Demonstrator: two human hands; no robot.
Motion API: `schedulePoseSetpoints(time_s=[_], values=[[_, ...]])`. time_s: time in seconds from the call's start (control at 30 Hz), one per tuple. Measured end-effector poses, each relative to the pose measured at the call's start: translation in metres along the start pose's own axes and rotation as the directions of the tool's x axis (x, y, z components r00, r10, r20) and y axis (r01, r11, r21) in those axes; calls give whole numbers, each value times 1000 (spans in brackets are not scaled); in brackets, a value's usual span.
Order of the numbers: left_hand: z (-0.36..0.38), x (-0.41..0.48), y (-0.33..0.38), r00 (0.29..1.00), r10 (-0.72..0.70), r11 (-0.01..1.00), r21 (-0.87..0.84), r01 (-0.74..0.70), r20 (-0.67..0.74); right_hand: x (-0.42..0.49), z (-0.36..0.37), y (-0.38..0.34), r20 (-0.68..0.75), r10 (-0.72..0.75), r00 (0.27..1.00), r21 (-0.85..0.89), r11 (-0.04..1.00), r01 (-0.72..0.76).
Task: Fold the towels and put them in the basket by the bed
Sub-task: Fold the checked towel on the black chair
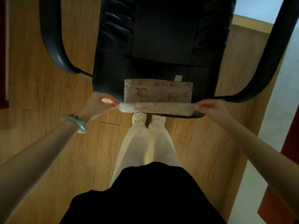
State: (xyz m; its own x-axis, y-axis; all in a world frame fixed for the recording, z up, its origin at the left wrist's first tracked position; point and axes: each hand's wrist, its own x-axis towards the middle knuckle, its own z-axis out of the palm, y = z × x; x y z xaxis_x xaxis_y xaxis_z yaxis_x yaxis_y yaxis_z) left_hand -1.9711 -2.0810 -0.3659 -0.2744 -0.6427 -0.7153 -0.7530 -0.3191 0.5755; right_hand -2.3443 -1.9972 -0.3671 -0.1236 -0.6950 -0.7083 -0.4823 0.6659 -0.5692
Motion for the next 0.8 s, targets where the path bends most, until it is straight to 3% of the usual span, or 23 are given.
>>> schedulePoseSetpoints(time_s=[0.13,0.43,0.7,0.77,0.8], values=[[-4,35,15,985,-23,1000,-14,21,-173,31,0,-13,-123,95,988,131,988,-79],[3,79,20,946,-17,994,98,51,-322,78,2,-18,-188,18,982,-298,952,-74],[17,87,27,886,-34,971,195,139,-463,88,8,-17,-252,-86,964,-433,901,-33],[22,82,28,862,144,906,416,83,-486,82,13,-18,-287,-200,937,-544,839,12],[28,78,29,861,294,815,580,1,-415,77,18,-19,-272,-300,914,-626,776,69]])
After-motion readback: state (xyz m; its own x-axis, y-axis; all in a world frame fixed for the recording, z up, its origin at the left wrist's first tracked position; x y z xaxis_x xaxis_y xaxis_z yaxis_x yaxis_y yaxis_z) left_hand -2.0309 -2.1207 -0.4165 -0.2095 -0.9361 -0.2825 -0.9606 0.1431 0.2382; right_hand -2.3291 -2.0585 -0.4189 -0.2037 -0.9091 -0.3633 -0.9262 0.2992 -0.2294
